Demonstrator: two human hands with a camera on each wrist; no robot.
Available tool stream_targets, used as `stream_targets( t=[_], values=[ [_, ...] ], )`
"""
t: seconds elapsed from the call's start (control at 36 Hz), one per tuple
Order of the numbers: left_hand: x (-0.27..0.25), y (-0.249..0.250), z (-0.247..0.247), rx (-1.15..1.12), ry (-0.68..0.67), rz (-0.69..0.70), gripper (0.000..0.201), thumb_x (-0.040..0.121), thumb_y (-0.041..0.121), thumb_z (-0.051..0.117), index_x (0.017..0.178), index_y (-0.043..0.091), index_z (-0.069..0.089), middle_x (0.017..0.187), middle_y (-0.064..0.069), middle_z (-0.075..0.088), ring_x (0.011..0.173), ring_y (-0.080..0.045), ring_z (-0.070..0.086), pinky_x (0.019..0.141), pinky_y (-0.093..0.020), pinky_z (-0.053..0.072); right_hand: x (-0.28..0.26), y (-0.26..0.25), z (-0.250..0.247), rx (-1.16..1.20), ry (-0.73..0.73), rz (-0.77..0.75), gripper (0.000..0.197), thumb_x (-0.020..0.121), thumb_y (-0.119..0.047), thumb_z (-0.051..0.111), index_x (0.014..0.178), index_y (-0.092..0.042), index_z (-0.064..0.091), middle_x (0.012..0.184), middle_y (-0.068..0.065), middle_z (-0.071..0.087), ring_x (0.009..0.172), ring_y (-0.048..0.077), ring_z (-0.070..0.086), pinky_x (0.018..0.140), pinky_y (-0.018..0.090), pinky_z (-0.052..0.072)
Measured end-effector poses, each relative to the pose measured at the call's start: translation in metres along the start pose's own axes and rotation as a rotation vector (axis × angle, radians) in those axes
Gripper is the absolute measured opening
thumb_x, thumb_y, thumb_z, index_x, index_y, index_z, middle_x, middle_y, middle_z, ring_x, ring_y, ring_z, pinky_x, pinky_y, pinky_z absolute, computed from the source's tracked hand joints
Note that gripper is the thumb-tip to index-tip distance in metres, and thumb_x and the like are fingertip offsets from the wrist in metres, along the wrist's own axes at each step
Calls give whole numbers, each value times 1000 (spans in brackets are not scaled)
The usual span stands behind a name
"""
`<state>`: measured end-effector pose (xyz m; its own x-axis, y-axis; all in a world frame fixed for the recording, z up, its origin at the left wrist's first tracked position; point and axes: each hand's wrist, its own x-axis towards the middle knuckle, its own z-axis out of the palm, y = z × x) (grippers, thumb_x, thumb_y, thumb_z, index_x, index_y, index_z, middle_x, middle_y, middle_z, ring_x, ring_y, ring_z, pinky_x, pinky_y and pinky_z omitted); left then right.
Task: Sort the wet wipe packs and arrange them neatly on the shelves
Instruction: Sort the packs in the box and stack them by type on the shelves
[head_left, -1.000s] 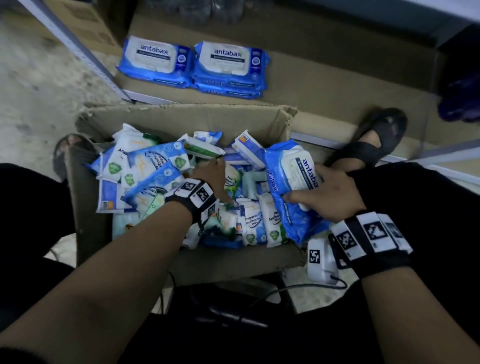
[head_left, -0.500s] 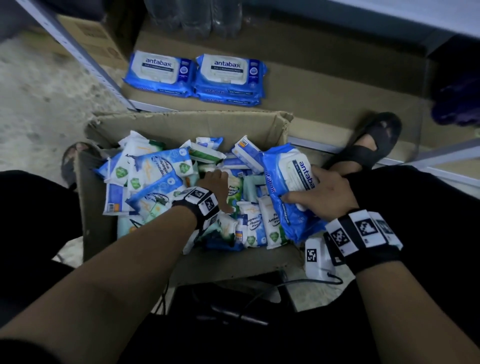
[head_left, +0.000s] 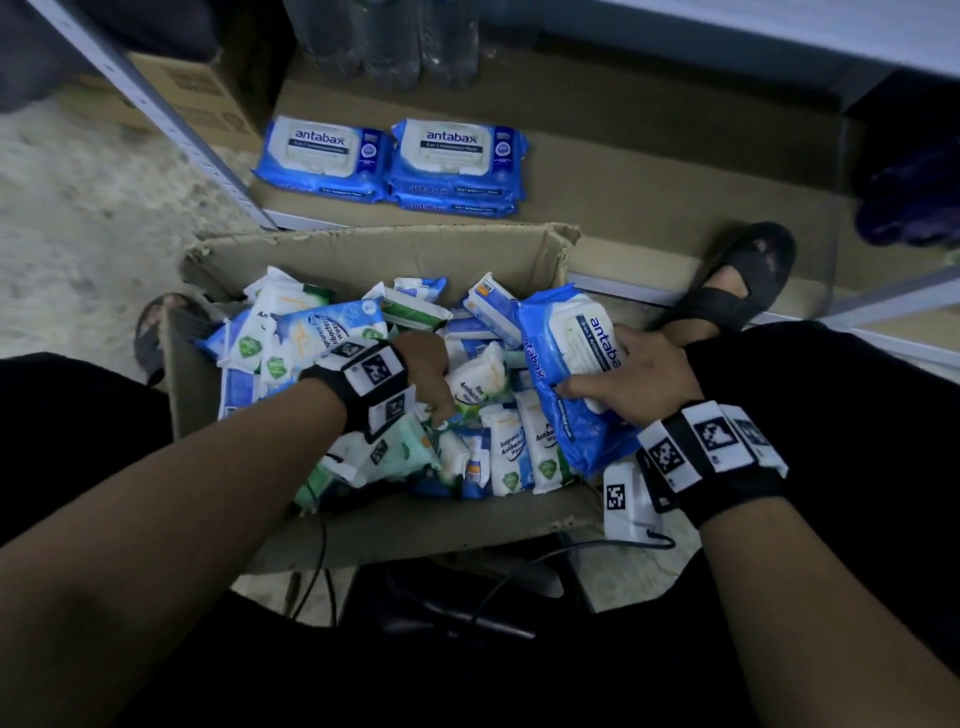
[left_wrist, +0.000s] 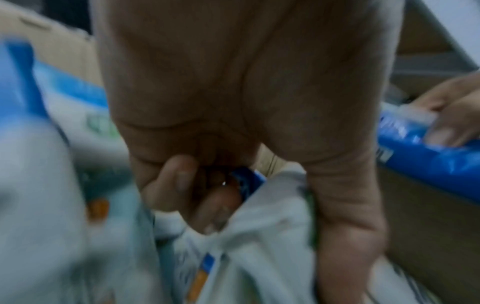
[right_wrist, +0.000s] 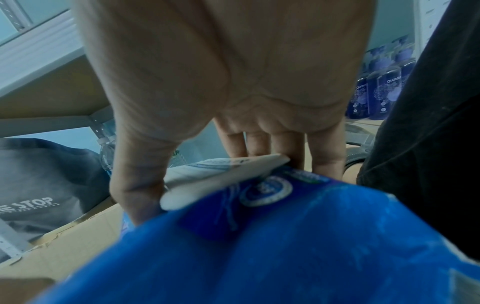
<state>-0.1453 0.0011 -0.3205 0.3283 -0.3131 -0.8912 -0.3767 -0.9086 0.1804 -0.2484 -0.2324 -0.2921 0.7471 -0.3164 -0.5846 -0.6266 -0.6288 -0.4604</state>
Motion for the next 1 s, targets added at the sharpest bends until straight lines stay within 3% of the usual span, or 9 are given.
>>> stream_targets(
  t=[0.14, 0.31, 0.44, 0.56, 0.67, 0.78, 0.83, 0.89, 1.0],
  values=[
    [-44, -13, -17, 108, -57, -35, 37, 68, 28, 83, 58, 16, 50, 60, 1, 48, 53, -14, 43, 43, -21, 33, -2, -2, -2, -38, 8, -25, 61, 48, -59, 84, 96, -27, 66, 87, -10, 72, 82, 14, 68, 72, 29, 56],
    [-86, -34, -17, 189, -142, -74, 43, 56, 42, 78, 88, 17, 64, 90, -4, 57, 86, -19, 51, 66, -28, 45, -2, -3, -3, -81, 4, -22, 68, 43, -67, 79, 93, -24, 64, 86, -7, 71, 82, 17, 68, 73, 32, 58],
    [-111, -76, -29, 91, -40, -208, 60, 80, 39, 77, 132, 15, 58, 127, -1, 56, 102, -15, 47, 81, -25, 39, -2, -4, -3, -97, -3, -18, 79, 34, -73, 71, 96, -25, 63, 89, -6, 70, 84, 18, 67, 77, 35, 58],
    [-123, -102, -31, 175, 52, -339, 50, 69, 24, 86, 114, 15, 68, 111, -2, 66, 92, -17, 56, 71, -24, 43, -4, -5, -3, -111, -22, -24, 77, 38, -72, 73, 97, -24, 63, 88, -4, 71, 80, 19, 67, 73, 36, 59],
    [-134, -94, -18, 316, 21, -346, 49, 78, 18, 76, 123, 22, 58, 127, -2, 57, 105, -20, 56, 75, -24, 42, -7, -6, -5, -106, -6, -21, 76, 40, -69, 76, 101, -26, 63, 91, -4, 70, 85, 20, 66, 75, 36, 58],
    [-118, -82, 4, 390, -45, -316, 47, 76, 33, 77, 119, 20, 63, 128, -3, 58, 115, -22, 57, 95, -31, 48, -11, -8, -5, -106, -9, -23, 78, 41, -71, 76, 105, -29, 62, 91, -6, 70, 85, 20, 67, 75, 38, 59],
    [-111, -75, 6, 331, -42, -331, 23, 75, 37, 78, 83, 27, 59, 97, 3, 61, 83, -15, 58, 78, -30, 54, -10, -7, -4, -102, -7, -28, 82, 37, -76, 73, 104, -31, 63, 88, -8, 70, 83, 19, 68, 74, 39, 60],
    [-108, -63, 7, 270, -48, -314, 34, 86, 31, 71, 67, 27, 42, 73, 4, 48, 61, -8, 44, 55, -24, 41, -11, -6, -4, -82, 6, -24, 82, 36, -75, 72, 105, -30, 63, 89, -8, 71, 84, 19, 68, 76, 39, 60],
    [-111, -35, 7, 350, 185, -265, 16, 86, 24, 69, 80, 17, 56, 73, 3, 48, 74, -18, 54, 60, -28, 44, -13, -4, -4, -49, 7, -21, 81, 37, -72, 75, 106, -31, 63, 89, -9, 71, 82, 17, 68, 74, 41, 60]
  ],
)
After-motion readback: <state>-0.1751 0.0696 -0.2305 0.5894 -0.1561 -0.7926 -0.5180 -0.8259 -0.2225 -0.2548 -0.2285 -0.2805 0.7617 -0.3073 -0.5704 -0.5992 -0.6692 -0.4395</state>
